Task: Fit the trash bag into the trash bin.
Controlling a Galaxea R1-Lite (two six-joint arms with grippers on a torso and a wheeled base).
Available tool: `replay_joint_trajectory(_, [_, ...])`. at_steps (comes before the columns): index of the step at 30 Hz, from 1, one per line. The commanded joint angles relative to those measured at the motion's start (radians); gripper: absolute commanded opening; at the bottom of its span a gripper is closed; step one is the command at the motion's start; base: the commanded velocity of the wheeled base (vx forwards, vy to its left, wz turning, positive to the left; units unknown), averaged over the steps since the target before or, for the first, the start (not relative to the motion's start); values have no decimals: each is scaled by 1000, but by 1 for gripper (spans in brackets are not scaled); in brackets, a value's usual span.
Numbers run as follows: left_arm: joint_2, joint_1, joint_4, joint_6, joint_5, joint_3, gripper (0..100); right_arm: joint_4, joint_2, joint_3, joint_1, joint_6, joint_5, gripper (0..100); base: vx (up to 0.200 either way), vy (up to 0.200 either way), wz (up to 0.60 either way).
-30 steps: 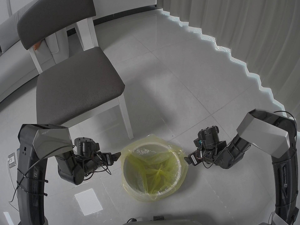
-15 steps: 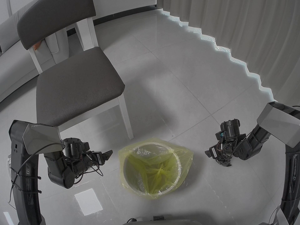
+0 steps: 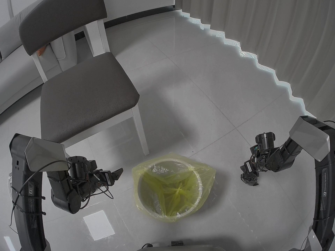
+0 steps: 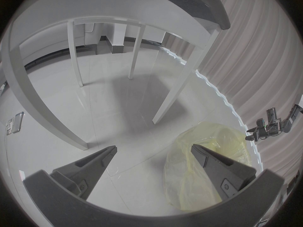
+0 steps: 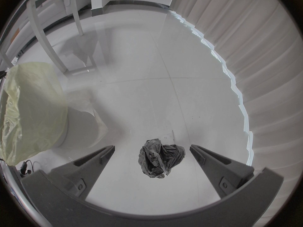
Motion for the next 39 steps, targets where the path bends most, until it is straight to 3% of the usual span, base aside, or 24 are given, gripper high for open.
replay_joint_trajectory(1, [3,0,-21,0,3,25,100,62,96,-107,-26,-14,0,100,0,0,0])
replay_joint_trajectory(16, [20,-5,-35,0,9,23,100,372,151,-364,-39,-33,-12,100,0,0,0])
replay_joint_trajectory(17, [20,-5,-35,1,9,23,100,373,153,-367,-40,-36,-12,0,0,0,0])
replay_joint_trajectory(28, [15,-8,-37,1,9,32,100,473,134,-376,-48,-56,-45,0,0,0,0])
replay_joint_trajectory(39, [15,-35,-167,0,14,108,100,468,-189,-150,-36,-62,-42,0,0,0,0])
